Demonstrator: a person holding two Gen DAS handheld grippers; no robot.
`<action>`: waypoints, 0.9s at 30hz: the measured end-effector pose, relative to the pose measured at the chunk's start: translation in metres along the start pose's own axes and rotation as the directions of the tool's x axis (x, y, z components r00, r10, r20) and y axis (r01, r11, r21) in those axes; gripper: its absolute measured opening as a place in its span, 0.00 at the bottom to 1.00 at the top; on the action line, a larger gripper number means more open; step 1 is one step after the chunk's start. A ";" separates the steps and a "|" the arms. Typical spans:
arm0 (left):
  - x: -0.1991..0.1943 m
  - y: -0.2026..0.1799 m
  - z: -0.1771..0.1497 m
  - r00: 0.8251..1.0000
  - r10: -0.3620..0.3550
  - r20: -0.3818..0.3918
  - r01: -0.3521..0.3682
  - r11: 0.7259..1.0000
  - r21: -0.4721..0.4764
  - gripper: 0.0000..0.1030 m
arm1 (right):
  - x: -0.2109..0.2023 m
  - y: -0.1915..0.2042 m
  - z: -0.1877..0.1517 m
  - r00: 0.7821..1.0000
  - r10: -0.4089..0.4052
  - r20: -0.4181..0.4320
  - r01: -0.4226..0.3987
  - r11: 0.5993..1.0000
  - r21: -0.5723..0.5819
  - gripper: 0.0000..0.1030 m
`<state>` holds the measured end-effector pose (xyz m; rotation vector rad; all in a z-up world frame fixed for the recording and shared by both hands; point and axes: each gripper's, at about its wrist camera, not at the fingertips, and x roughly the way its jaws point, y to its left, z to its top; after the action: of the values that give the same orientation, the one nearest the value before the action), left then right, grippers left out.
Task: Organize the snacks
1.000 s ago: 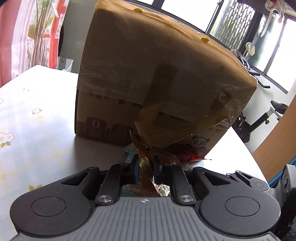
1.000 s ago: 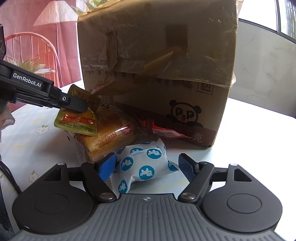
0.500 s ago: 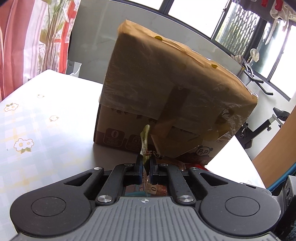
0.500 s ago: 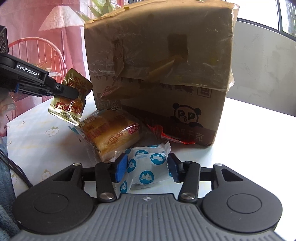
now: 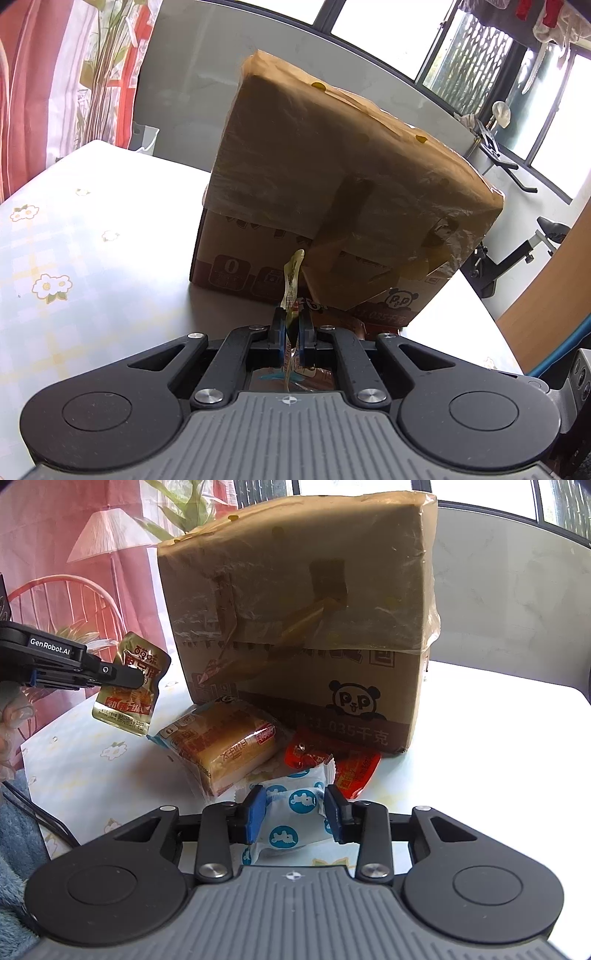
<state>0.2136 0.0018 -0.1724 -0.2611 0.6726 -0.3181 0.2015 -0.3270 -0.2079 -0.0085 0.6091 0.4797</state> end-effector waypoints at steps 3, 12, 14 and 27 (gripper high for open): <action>0.000 0.002 0.000 1.000 -0.005 0.000 0.005 1.000 -0.007 0.07 | 0.004 0.001 0.001 1.000 0.001 -0.020 -0.002 1.000 -0.014 0.36; 0.003 0.004 -0.001 1.000 -0.024 -0.010 0.024 1.000 -0.013 0.07 | 0.024 0.011 -0.001 0.993 -0.020 -0.115 0.009 0.996 -0.094 0.67; 0.002 0.005 -0.001 1.000 -0.024 -0.011 0.024 1.000 -0.016 0.07 | 0.028 0.009 -0.002 0.994 -0.008 -0.112 0.000 0.997 -0.072 0.66; -0.032 0.004 0.015 0.994 -0.039 0.102 0.035 0.999 0.039 0.07 | -0.007 0.006 0.023 0.999 0.044 -0.015 -0.044 0.999 -0.015 0.52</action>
<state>0.2004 0.0187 -0.1444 -0.2525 0.5604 -0.3503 0.2067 -0.3216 -0.1842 -0.0138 0.6212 0.5272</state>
